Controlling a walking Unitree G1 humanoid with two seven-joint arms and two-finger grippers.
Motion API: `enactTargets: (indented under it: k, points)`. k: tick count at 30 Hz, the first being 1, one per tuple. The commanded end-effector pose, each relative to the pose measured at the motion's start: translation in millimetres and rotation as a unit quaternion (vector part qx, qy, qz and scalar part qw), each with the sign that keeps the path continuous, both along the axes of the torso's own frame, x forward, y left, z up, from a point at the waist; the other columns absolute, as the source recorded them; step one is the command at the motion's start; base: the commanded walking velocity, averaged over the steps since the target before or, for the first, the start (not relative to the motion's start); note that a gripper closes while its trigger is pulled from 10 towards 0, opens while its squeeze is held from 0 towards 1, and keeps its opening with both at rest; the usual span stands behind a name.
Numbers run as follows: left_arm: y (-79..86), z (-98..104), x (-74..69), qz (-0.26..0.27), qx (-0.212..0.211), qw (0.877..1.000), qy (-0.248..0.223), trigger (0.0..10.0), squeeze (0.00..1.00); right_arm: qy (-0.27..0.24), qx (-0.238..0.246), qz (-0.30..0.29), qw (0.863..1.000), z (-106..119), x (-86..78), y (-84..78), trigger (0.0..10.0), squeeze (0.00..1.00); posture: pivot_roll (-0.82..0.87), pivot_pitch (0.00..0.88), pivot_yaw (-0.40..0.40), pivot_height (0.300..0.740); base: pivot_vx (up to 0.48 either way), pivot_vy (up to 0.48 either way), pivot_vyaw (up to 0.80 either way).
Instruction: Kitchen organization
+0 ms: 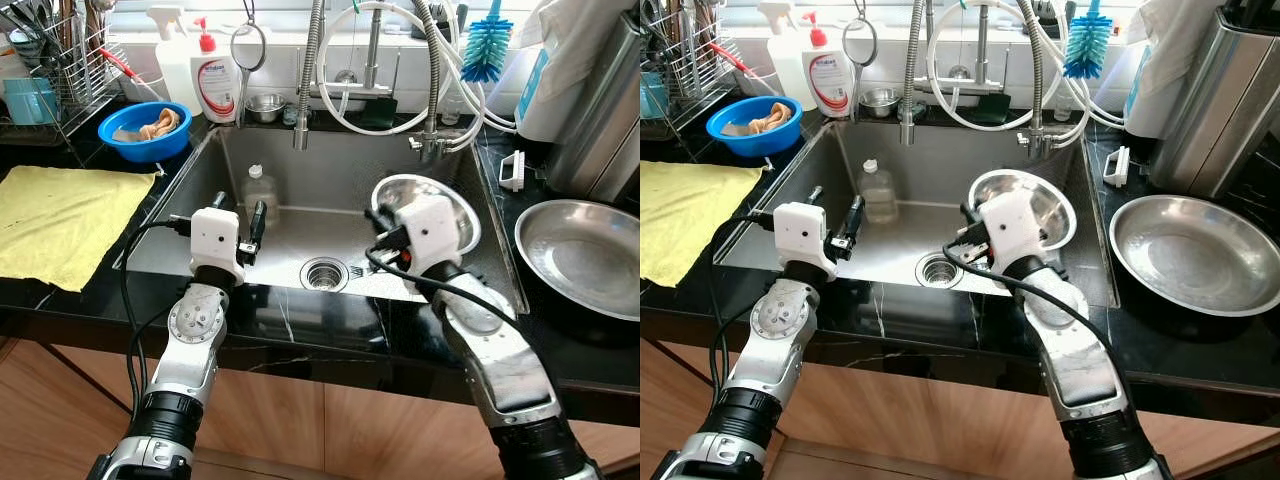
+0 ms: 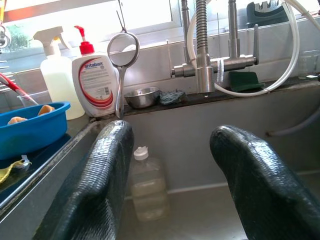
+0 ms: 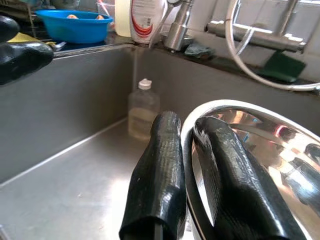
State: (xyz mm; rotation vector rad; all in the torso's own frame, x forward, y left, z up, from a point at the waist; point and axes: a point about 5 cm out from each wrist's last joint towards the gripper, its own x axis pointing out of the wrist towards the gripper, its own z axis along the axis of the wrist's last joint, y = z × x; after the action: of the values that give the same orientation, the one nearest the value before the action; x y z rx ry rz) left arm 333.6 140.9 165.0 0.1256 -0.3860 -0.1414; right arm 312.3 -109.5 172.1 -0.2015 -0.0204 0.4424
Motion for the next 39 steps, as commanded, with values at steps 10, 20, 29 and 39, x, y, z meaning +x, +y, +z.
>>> enactTargets:
  k: [10, 20, 29, 39]
  points:
    - [4.0, 5.0, -1.6, 0.004, 0.004, 1.000, -0.011, 10.0, 0.00, 0.039, 0.019, -0.047, 0.998, -15.5, 12.9, -4.8, 10.0, 0.00, 0.00, 0.000, 0.019, 0.720, 0.000, 0.000, 0.00]
    - [3.8, 4.9, -1.7, 0.002, 0.005, 1.000, -0.010, 10.0, 0.00, 0.045, 0.033, -0.089, 0.994, -19.0, 17.8, -14.6, 10.0, 0.91, 0.00, 0.000, 0.021, 0.720, 0.000, 0.000, 0.00]
    - [3.5, 3.9, -2.1, 0.002, 0.005, 1.000, -0.009, 10.0, 0.00, 0.016, 0.037, -0.117, 0.992, -11.6, 17.8, -20.2, 10.0, 0.00, 0.00, 0.000, 0.021, 0.720, 0.000, 0.000, 0.00]
    - [2.7, 3.1, -1.5, 0.000, 0.005, 1.000, -0.007, 10.0, 0.00, -0.046, 0.002, -0.185, 0.982, 14.2, 7.7, -47.3, 10.0, 0.00, -0.02, 0.000, 0.024, 0.720, 0.000, 0.000, 0.00]
